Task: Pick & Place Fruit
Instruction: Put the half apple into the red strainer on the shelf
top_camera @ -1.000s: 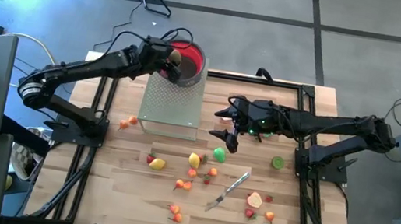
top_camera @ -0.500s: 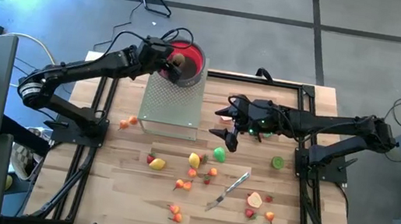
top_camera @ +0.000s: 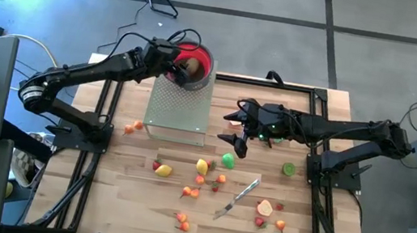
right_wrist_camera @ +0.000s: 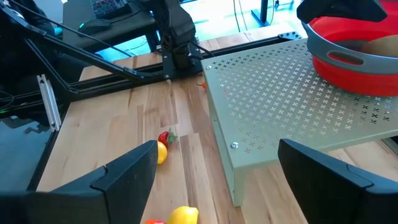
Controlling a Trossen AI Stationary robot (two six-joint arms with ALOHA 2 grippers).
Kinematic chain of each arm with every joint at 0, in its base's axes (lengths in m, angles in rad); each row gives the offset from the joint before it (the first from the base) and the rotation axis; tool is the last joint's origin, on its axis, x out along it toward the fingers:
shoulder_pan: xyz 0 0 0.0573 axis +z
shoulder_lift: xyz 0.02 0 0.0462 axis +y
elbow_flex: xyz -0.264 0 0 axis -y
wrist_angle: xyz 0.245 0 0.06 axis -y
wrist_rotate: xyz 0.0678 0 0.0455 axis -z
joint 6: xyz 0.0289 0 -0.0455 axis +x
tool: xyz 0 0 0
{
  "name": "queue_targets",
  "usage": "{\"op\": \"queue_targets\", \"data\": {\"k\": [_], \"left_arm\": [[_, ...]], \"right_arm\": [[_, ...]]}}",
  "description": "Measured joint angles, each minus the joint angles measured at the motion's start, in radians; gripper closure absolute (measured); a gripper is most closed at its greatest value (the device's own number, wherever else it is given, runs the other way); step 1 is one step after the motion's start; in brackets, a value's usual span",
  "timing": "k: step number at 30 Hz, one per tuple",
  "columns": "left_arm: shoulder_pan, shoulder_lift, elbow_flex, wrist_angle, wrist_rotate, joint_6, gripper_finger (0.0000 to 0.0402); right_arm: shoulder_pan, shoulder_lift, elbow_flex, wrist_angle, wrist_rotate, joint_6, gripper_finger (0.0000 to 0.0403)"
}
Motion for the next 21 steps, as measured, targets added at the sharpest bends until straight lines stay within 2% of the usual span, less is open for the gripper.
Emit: {"op": "queue_targets", "data": {"k": [11, 21], "left_arm": [[-0.002, -0.025, 0.000, 0.000, 0.004, 0.000, 0.0135], [-0.044, -0.102, 0.000, -0.012, 0.057, -0.003, 0.0135]], "right_arm": [[0.000, 0.000, 0.000, 0.000, 0.001, 0.000, 0.0095], [0.000, 0.000, 0.000, 0.001, 0.002, 0.000, 0.0101]]}}
